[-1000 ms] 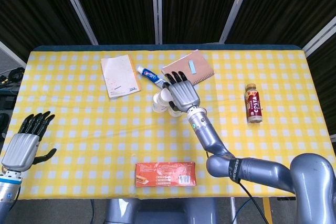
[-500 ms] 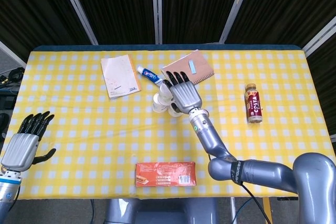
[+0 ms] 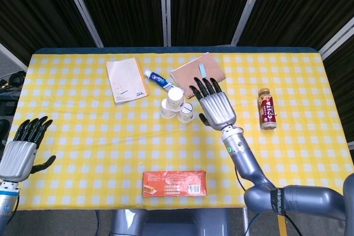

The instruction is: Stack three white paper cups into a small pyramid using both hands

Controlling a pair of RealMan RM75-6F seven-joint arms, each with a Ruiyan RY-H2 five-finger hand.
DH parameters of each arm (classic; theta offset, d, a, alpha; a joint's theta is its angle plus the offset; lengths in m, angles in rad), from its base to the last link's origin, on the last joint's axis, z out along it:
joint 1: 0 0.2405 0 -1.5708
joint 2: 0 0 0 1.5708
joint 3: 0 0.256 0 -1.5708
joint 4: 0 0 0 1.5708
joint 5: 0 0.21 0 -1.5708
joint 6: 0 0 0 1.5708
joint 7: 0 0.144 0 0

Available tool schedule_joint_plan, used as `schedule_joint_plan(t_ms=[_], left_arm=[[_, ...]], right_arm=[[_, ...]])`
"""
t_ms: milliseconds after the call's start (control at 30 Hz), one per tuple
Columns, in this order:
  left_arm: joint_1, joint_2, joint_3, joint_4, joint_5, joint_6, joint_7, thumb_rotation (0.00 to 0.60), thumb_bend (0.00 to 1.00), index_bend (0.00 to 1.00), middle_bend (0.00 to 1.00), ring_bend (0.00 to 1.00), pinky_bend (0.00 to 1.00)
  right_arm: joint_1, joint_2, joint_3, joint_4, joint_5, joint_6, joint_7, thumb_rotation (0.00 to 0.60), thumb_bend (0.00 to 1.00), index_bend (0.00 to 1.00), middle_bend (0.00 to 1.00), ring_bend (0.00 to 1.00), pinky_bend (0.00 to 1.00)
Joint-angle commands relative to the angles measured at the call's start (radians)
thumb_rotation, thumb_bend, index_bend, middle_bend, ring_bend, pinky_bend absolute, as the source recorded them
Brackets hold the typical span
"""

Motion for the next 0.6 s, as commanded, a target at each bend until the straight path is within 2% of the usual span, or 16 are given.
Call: schedule_joint_plan(t_ms=[33,133,300,467,600], left_arm=[[0.006,-0.007,0.001,0.001,0.008,0.012,0.015,0.6,0.25,0.0,0.0,0.0,0.0],[0.012,-0.019,0.004,0.005,0.023,0.029,0.031,0.6,0.24,0.0,0.0,0.0,0.0],[0.025,-0.047,0.021,0.017,0.062,0.052,0.073,0.6,0.23,0.0,0.0,0.0,0.0],[0.038,-0.074,0.035,0.04,0.085,0.068,0.098,0.6,0.23,0.0,0.0,0.0,0.0],[0.052,-0.103,0.041,0.064,0.108,0.095,0.115,0.6,0.23,0.0,0.0,0.0,0.0]], right_arm=[[-0.146,0.094,-0.114,-0.067,-0.174,0.127,0.092,0.6,0.23,0.11,0.0,0.0,0.0],[-0.239,0.133,-0.181,-0.058,-0.275,0.196,0.173,0.6,0.22,0.09,0.0,0.0,0.0],[-0.408,0.162,-0.287,0.051,-0.416,0.314,0.339,0.6,0.2,0.04,0.0,0.0,0.0],[-0.55,0.154,-0.352,0.188,-0.492,0.411,0.496,0.6,0.2,0.03,0.0,0.0,0.0],[-0.641,0.145,-0.374,0.288,-0.54,0.472,0.604,0.6,0.19,0.03,0.0,0.0,0.0]])
